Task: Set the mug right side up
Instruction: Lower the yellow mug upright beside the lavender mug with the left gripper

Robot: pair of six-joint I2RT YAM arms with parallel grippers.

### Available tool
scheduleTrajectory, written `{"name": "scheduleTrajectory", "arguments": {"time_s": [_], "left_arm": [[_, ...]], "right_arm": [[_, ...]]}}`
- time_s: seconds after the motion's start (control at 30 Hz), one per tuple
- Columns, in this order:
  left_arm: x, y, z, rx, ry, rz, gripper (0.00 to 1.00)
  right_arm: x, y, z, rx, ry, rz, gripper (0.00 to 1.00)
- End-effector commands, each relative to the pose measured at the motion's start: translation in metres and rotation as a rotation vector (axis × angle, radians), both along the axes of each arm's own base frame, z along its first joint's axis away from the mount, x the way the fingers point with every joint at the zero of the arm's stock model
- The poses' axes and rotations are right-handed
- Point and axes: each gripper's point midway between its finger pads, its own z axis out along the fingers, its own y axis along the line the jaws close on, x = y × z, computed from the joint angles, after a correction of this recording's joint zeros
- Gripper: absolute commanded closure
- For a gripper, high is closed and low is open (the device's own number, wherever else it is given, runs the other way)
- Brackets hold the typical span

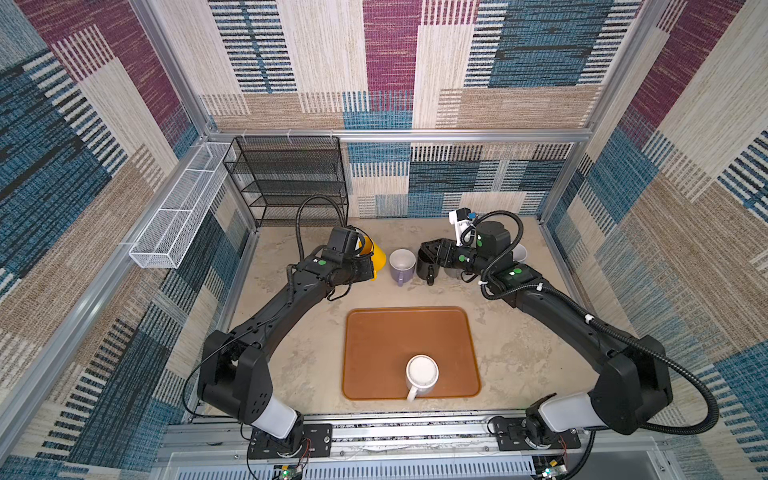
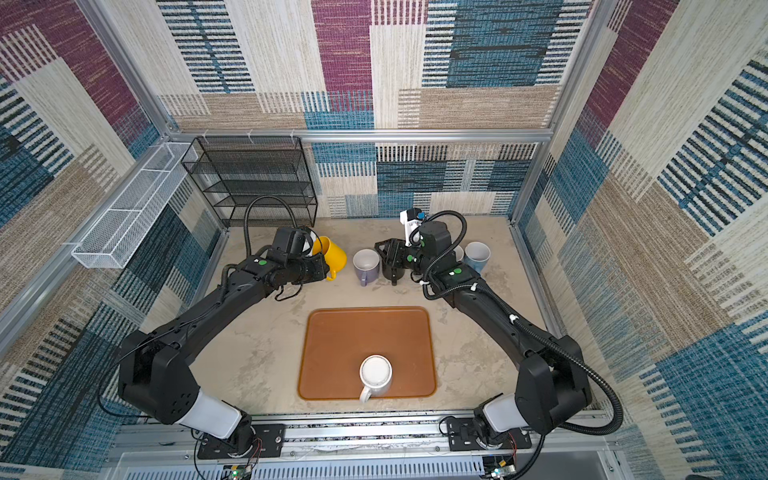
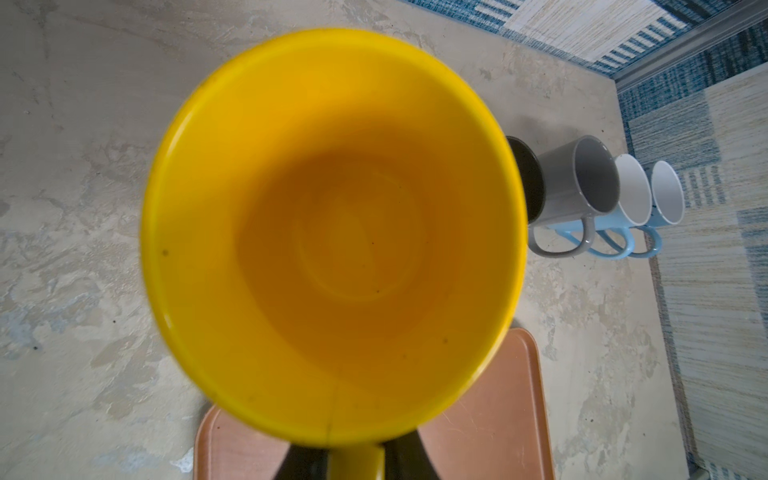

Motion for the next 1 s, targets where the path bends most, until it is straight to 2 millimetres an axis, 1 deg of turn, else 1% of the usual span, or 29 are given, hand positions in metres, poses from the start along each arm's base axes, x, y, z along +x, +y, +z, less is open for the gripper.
{"name": "scheduleTrajectory", "arguments": {"time_s": [0.0,0.27,0.37,0.83,0.97], "left_arm": [[0.012,0.002,0.007,0.029,-0.05,0.014,1.0],[0.019,0.005,-0.003,0.102,-0.035,0.053,1.0],[0.021,0.005,-0.007,0.148,-0.029,0.04,1.0],[0.032,-0.001,-0.022,0.267,-0.017,0.001,1.0],[0.037,-0.002,-0.031,0.295,0.011,0.003,1.0]], "right_arm": [[0.003,-0.01,0.002,-0.006,-0.002,-0.052,0.58],[0.003,-0.019,0.005,-0.021,-0.012,-0.081,0.58],[0.002,-0.021,0.004,-0.024,-0.009,-0.087,0.57],[0.002,-0.024,0.001,-0.033,-0.004,-0.096,0.56],[0.002,-0.025,0.001,-0.037,-0.004,-0.1,0.57]]}}
